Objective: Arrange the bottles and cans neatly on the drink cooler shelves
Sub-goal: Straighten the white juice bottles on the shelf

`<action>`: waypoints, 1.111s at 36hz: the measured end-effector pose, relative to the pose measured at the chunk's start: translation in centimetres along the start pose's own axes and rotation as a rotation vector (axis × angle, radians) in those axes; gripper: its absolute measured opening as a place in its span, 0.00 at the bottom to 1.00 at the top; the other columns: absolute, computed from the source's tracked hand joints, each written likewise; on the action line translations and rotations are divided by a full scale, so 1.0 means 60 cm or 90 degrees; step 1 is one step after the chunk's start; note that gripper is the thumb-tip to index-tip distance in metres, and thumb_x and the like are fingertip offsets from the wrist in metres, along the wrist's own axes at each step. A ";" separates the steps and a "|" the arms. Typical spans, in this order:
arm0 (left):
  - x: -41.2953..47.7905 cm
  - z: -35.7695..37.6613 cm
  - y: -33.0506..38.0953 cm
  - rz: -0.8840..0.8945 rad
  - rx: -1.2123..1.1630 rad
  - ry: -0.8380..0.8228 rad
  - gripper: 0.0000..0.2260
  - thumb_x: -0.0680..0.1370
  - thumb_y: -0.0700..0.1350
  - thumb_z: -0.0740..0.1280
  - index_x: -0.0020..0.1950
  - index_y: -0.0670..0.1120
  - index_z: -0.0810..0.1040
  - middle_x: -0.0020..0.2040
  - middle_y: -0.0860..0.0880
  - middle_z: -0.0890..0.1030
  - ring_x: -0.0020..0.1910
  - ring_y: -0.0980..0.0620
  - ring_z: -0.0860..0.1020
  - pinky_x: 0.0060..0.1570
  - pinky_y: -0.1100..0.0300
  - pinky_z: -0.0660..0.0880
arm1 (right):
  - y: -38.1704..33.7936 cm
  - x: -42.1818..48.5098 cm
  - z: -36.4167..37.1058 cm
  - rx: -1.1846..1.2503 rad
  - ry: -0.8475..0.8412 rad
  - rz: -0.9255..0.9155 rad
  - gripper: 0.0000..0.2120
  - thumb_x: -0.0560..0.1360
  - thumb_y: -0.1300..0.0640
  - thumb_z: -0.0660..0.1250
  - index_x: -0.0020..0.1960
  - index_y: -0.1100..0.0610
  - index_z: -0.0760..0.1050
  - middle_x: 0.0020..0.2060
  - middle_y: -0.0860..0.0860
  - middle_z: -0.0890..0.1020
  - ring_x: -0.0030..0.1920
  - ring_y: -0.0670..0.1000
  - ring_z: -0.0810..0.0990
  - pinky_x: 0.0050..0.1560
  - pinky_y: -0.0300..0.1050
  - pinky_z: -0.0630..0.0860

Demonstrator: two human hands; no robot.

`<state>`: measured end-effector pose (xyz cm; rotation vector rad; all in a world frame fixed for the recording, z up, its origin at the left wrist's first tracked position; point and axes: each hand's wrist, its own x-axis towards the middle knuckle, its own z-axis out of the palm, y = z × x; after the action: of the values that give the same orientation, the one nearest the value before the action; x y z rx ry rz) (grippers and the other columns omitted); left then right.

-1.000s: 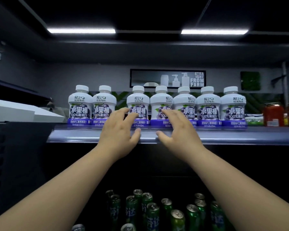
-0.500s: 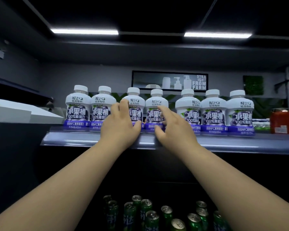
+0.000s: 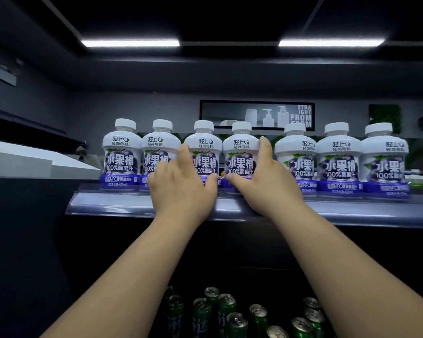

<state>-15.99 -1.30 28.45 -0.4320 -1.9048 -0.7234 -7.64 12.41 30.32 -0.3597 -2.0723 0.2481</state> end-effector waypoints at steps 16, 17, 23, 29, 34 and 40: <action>-0.013 0.011 -0.014 0.059 -0.042 0.065 0.24 0.73 0.55 0.60 0.67 0.49 0.71 0.57 0.43 0.75 0.54 0.40 0.73 0.53 0.46 0.65 | 0.006 -0.017 -0.013 -0.053 -0.019 -0.052 0.46 0.76 0.31 0.61 0.81 0.48 0.38 0.62 0.54 0.79 0.59 0.59 0.79 0.52 0.53 0.75; -0.014 0.011 -0.013 0.062 -0.044 0.063 0.23 0.74 0.55 0.60 0.67 0.49 0.71 0.58 0.43 0.75 0.55 0.40 0.73 0.53 0.46 0.66 | 0.007 -0.018 -0.012 -0.058 -0.017 -0.054 0.46 0.76 0.31 0.60 0.81 0.48 0.38 0.61 0.54 0.80 0.58 0.58 0.79 0.50 0.52 0.75; -0.019 0.004 -0.009 0.058 -0.072 0.064 0.23 0.72 0.55 0.61 0.65 0.47 0.72 0.59 0.42 0.75 0.55 0.39 0.74 0.53 0.45 0.68 | 0.010 -0.029 -0.011 -0.010 0.021 -0.085 0.43 0.76 0.34 0.63 0.81 0.49 0.44 0.66 0.51 0.76 0.64 0.55 0.75 0.54 0.51 0.75; -0.047 0.005 0.022 0.150 -0.081 0.097 0.24 0.70 0.55 0.64 0.63 0.46 0.74 0.58 0.41 0.75 0.53 0.38 0.75 0.52 0.44 0.71 | 0.059 -0.064 -0.040 0.117 0.076 -0.171 0.32 0.77 0.49 0.68 0.78 0.52 0.62 0.71 0.47 0.71 0.70 0.46 0.66 0.66 0.34 0.58; -0.074 0.011 0.116 0.255 -0.129 0.079 0.24 0.70 0.56 0.61 0.62 0.46 0.73 0.57 0.42 0.76 0.53 0.39 0.75 0.51 0.46 0.72 | 0.145 -0.070 -0.082 0.044 0.157 -0.187 0.29 0.71 0.46 0.64 0.71 0.55 0.71 0.63 0.50 0.77 0.64 0.52 0.73 0.66 0.43 0.65; -0.075 0.027 0.226 0.281 -0.161 0.015 0.24 0.72 0.56 0.62 0.65 0.47 0.70 0.57 0.45 0.74 0.51 0.43 0.73 0.48 0.50 0.72 | 0.256 -0.045 -0.157 -0.020 0.233 -0.067 0.30 0.70 0.47 0.68 0.69 0.55 0.71 0.63 0.54 0.75 0.63 0.59 0.71 0.65 0.54 0.67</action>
<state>-7.22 10.11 27.83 -0.9625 -1.6196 -0.6671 4.16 26.09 27.95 -0.2896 -1.7293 0.0792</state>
